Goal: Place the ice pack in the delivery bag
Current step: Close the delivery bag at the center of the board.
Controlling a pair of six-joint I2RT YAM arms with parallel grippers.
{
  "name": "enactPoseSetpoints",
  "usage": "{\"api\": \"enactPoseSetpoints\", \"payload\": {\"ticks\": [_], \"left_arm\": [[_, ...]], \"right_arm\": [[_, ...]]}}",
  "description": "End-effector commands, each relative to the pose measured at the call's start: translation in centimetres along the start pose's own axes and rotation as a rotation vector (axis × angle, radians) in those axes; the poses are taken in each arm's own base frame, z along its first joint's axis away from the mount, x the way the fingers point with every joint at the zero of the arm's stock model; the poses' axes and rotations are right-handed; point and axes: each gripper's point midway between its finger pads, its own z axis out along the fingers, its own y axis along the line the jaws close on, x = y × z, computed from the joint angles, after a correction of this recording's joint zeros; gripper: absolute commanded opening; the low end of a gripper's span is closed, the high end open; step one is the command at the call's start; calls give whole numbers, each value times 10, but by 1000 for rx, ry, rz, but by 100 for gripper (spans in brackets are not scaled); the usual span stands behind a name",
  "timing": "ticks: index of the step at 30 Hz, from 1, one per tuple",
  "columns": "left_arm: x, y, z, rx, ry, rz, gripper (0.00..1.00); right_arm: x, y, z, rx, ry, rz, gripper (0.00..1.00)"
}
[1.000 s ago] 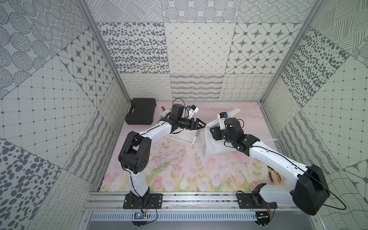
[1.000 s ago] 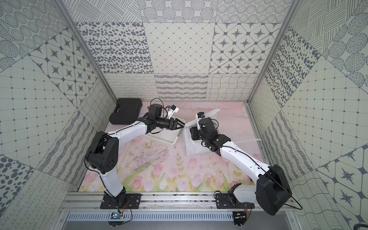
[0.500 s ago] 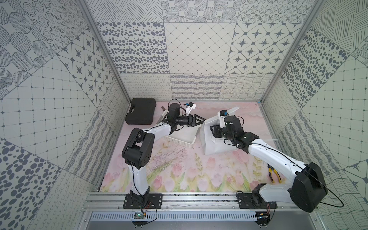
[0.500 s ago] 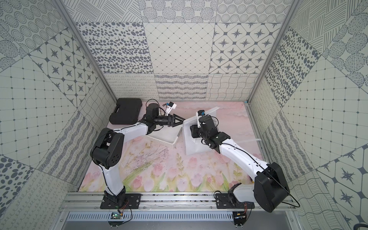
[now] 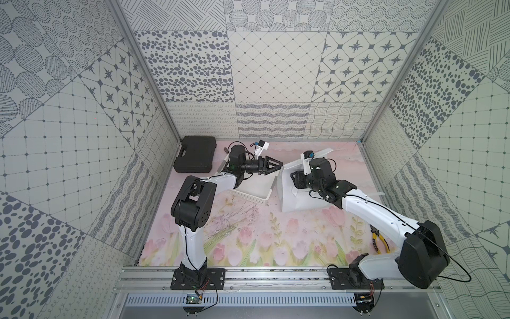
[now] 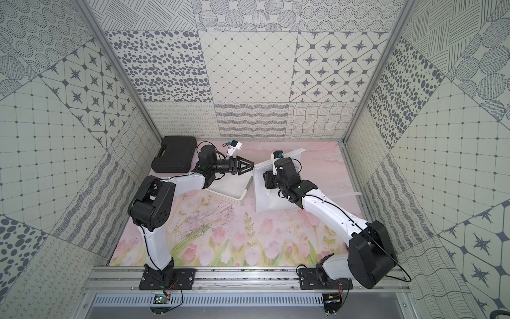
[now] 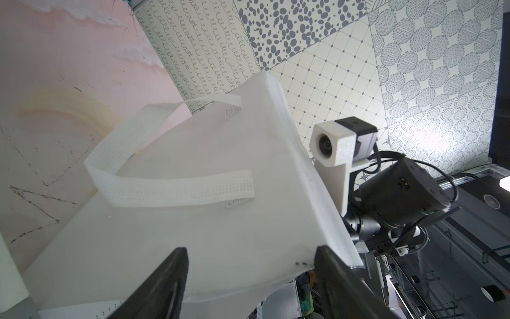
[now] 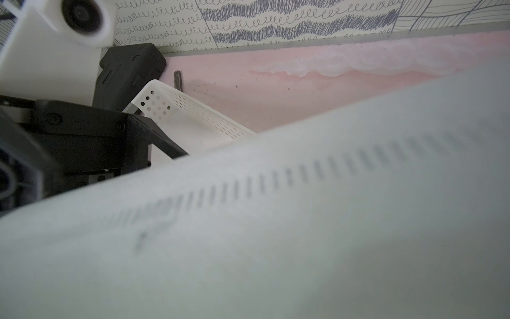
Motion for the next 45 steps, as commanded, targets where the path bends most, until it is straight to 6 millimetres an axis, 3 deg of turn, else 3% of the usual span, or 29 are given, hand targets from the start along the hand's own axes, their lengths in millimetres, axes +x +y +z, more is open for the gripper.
{"api": "enactPoseSetpoints", "payload": {"ticks": [1, 8, 25, 37, 42, 45], "left_arm": [[-7, -21, -3, 72, -6, 76, 78], [-5, -21, -1, 82, 6, 81, 79], [29, -26, 11, 15, 124, 221, 80], [46, -3, 30, -204, 199, 375, 75], [48, 5, 26, -272, 203, 424, 74], [48, 0, 23, -256, 201, 422, 76]], "right_arm": [[-13, 3, 1, -10, -26, 10, 45], [-15, 4, 1, -11, -24, 6, 45], [-16, 4, 6, -13, -6, 7, 45], [-22, 5, 4, -17, -15, 7, 45], [-22, 5, 2, -19, -17, 12, 45], [-23, 3, 1, -18, -19, 21, 45]]}}
